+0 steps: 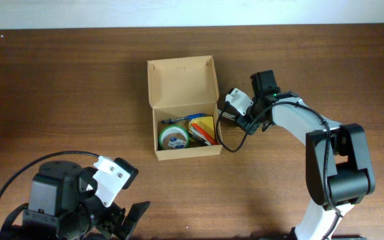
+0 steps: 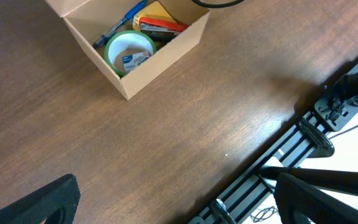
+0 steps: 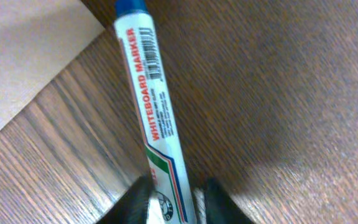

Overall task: Pack container
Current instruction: 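Grasp the whiteboard marker with the right gripper and lift it, then carry the marker over the box and lower it inside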

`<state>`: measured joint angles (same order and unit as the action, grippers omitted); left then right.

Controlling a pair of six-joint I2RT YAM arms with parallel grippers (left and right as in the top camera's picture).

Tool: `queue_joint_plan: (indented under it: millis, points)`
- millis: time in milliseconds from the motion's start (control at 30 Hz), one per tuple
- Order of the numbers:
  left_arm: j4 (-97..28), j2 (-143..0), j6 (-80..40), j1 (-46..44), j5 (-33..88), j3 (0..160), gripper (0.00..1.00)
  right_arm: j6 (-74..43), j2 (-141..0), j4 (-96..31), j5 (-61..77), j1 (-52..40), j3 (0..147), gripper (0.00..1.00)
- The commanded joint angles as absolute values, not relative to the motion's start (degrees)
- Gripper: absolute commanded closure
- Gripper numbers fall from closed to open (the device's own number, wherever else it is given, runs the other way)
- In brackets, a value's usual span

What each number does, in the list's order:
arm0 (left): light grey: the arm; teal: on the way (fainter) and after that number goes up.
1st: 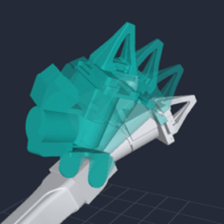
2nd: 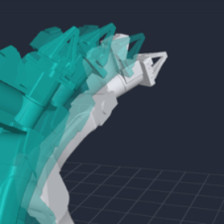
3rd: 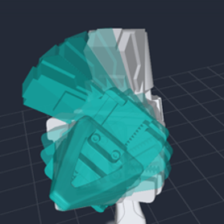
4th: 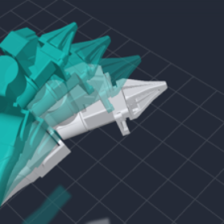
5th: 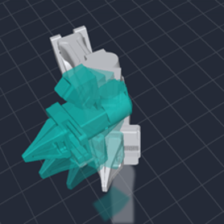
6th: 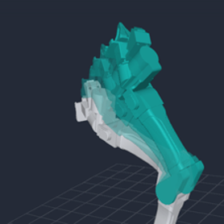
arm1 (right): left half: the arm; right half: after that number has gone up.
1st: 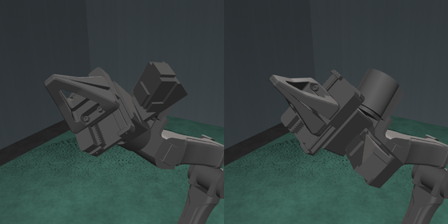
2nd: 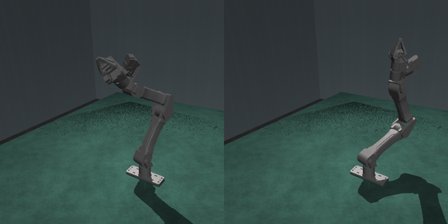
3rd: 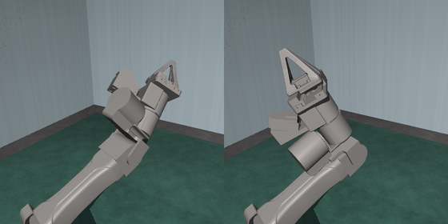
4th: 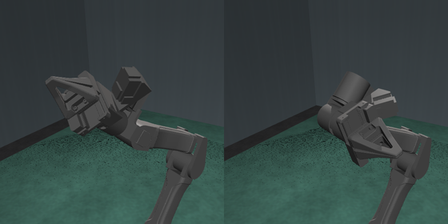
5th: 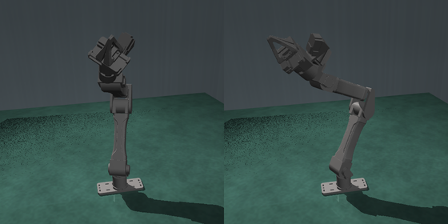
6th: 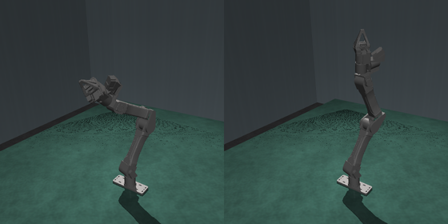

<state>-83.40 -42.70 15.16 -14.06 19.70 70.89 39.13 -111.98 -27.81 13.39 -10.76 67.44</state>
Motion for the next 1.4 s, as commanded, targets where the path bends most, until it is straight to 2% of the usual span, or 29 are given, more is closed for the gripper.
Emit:
queue_joint_plan:
  millis: [0,133,167,633,1200,1367]
  points:
    - [-83.4,-42.7,14.6,-14.1,20.7,71.5,0.0,38.6,-113.0,-27.5,11.0,-10.9,66.9,0.78]
    - [-83.4,-42.7,14.6,-14.1,20.7,71.5,0.0,38.4,-113.0,-27.4,9.7,-10.9,66.9,0.95]
    - [-83.4,-42.7,14.6,-14.1,20.7,71.5,0.0,38.4,-113.0,-27.4,9.6,-10.9,66.9,0.96]
    - [-83.4,-42.7,14.6,-14.1,20.7,71.5,0.0,23.4,-109.2,-26.7,9.6,-10.9,69.1,0.96]
    - [-83.4,-42.7,14.6,-14.1,20.7,71.5,0.01,23.0,-89.6,-28.1,10.4,-10.9,75.0,0.96]
    - [-83.4,-42.7,14.6,-14.1,20.7,71.5,0.0,23.0,-84.2,-28.1,18.3,-10.9,75.0,0.96]
